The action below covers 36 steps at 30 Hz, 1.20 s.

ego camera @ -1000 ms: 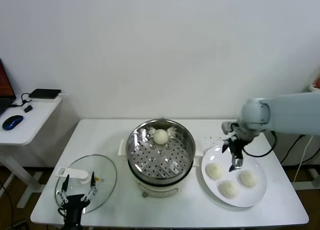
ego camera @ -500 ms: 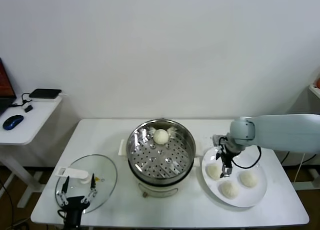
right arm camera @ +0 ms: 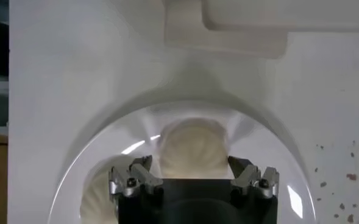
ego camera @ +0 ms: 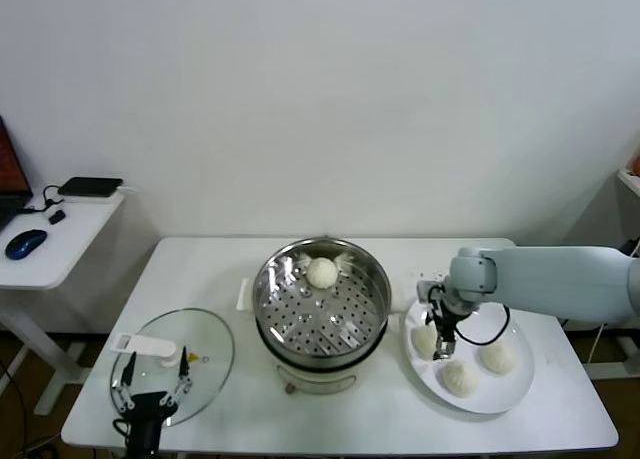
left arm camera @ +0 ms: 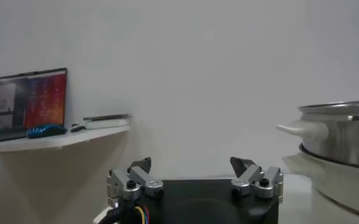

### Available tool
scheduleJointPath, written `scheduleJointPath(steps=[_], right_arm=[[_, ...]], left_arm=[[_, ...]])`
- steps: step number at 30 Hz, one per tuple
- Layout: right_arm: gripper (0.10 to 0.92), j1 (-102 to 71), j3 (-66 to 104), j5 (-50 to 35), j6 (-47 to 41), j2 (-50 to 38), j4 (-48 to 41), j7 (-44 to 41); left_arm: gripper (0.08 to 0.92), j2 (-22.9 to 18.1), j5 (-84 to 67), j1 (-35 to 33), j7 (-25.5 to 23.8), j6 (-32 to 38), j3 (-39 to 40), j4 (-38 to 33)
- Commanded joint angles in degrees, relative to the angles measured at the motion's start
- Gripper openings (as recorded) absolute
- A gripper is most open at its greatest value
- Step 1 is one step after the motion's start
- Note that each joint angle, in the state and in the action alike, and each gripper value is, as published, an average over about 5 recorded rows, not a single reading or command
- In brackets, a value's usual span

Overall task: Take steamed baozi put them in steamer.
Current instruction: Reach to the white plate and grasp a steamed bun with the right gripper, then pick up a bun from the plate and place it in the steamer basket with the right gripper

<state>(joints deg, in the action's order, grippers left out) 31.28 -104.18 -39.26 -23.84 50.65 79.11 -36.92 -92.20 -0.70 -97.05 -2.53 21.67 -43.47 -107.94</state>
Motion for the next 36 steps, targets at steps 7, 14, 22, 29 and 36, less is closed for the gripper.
scheduleJointPath(steps=[7, 14, 22, 29, 36], right_arm=[[0.648, -0.5, 0.8, 2.9, -0.2, 0.0, -0.8, -0.1], [0.620, 8.3, -3.4, 1.1, 1.2, -0.4, 2.9, -2.2], [0.614, 31.2, -14.9, -8.6, 3.6, 1.1, 12.7, -7.7], [0.603, 43.3, -17.2, -14.6, 4.5, 3.3, 16.5, -13.8], [0.589, 44.0, -10.7, -19.9, 2.1, 7.7, 16.7, -14.0]], left_arm=[[0.823, -0.7, 0.3, -0.2, 0.0, 0.4, 0.1, -0.1], [0.823, -0.8, 0.4, -0.5, 0.1, 0.4, -0.4, -0.4], [0.823, -1.1, 1.0, -0.7, 0.0, 0.3, -0.3, -0.8], [0.823, -1.3, 1.3, -0.7, -0.2, 0.0, 0.1, -1.3], [0.823, -1.3, 1.6, -1.1, -0.2, 0.1, 0.4, -1.6]])
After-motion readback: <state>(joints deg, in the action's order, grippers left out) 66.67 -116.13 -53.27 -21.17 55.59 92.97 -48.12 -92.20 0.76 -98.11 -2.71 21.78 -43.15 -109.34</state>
